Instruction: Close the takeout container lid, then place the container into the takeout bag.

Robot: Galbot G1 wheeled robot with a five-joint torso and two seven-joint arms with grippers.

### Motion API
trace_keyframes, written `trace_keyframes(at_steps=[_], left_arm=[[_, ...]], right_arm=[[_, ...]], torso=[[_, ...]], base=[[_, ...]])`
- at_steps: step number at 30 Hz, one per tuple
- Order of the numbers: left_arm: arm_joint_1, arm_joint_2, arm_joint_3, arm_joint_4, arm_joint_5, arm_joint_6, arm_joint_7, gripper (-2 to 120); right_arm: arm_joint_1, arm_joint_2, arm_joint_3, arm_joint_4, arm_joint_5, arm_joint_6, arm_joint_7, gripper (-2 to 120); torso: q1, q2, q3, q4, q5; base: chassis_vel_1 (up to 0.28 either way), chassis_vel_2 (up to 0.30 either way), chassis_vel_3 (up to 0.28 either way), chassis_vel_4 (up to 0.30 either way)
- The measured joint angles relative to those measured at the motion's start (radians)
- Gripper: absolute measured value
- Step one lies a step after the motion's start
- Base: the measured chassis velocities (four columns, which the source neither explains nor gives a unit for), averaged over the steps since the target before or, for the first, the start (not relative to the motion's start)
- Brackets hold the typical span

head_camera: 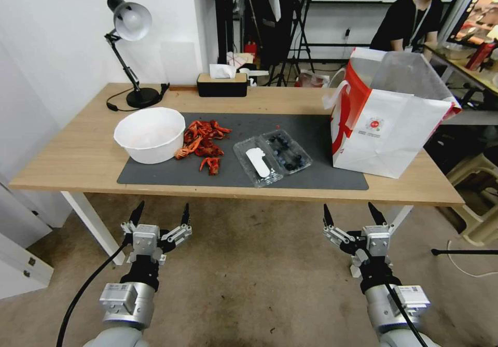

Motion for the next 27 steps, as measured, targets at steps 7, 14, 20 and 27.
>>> trace_keyframes(at_steps=[7,14,20,27], left_arm=[[-0.001,0.003,0.002,-0.003,-0.008,0.007,-0.003,100],[-0.015,0.062,0.033,-0.083,-0.144,0.154,-0.067,100],[-0.032,0.124,0.068,-0.167,-0.289,0.313,-0.137,100],[-0.056,0.174,0.095,-0.205,-0.417,0.416,-0.165,100]], right_arm=[[-0.002,0.000,0.001,0.005,0.001,-0.009,-0.005,100],[-0.045,0.000,0.032,0.105,0.021,-0.164,-0.084,100],[-0.088,-0.001,0.066,0.198,0.048,-0.329,-0.169,100],[-0.090,0.001,0.081,0.206,0.062,-0.363,-0.191,100]], torso=[[0.000,0.000,0.000,0.0001,0.0000],[0.000,0.000,0.000,-0.0001,-0.0001],[0.000,0.000,0.000,-0.0001,-0.0005],[0.000,0.000,0.000,0.0000,-0.0001]], base=[[0.000,0.000,0.000,0.000],[0.000,0.000,0.000,0.000],[0.000,0.000,0.000,0.000],[0.000,0.000,0.000,0.000]])
